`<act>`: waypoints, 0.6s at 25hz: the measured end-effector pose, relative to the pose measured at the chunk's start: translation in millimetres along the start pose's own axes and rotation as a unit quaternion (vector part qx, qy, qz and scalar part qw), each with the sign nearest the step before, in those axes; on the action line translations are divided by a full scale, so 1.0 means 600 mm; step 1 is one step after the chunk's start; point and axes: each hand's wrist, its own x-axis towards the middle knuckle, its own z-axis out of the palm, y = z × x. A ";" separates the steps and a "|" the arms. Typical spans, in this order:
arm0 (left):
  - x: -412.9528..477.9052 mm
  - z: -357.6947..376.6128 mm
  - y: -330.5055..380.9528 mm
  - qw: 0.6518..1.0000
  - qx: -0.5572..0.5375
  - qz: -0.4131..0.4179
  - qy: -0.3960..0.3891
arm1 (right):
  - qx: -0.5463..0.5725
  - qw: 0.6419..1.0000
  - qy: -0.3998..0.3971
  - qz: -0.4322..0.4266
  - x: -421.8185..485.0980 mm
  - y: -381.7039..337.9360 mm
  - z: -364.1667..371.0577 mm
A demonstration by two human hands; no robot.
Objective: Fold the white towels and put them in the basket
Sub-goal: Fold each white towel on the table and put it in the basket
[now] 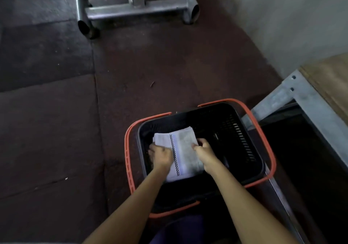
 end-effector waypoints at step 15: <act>0.027 0.024 -0.051 0.884 0.394 0.246 0.047 | -0.607 0.714 0.086 -0.337 0.055 0.051 0.009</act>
